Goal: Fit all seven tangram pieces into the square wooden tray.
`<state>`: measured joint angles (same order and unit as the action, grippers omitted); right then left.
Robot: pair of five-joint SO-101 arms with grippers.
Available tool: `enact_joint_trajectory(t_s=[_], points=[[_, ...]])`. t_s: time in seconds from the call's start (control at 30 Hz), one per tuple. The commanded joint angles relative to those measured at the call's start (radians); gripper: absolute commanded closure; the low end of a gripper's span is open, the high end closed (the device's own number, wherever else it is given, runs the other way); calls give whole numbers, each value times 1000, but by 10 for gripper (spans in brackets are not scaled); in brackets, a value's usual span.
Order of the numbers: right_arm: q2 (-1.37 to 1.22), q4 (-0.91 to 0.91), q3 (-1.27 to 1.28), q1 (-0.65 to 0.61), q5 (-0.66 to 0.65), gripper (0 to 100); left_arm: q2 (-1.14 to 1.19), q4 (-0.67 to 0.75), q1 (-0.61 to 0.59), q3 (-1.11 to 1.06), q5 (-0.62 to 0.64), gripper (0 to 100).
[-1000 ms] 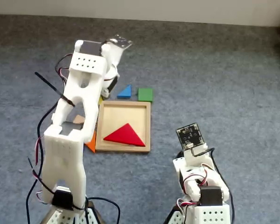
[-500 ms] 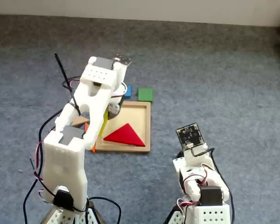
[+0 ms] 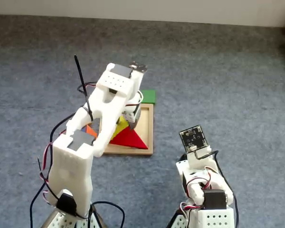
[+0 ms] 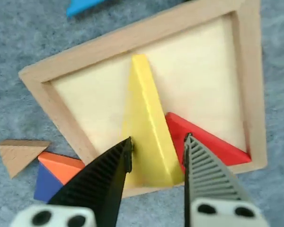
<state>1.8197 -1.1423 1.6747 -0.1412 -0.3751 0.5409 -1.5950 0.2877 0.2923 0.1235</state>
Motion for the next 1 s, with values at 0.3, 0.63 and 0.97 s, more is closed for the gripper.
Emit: enact_joint_trajectory(t_s=[0.3, 0.63, 0.97], points=[[16, 21, 116, 15, -12, 922, -64, -86, 53, 162, 12, 811], [16, 21, 116, 15, -12, 922, 68, 40, -12, 159, 81, 812], [16, 21, 116, 15, -12, 922, 90, 143, -180, 154, 86, 812]])
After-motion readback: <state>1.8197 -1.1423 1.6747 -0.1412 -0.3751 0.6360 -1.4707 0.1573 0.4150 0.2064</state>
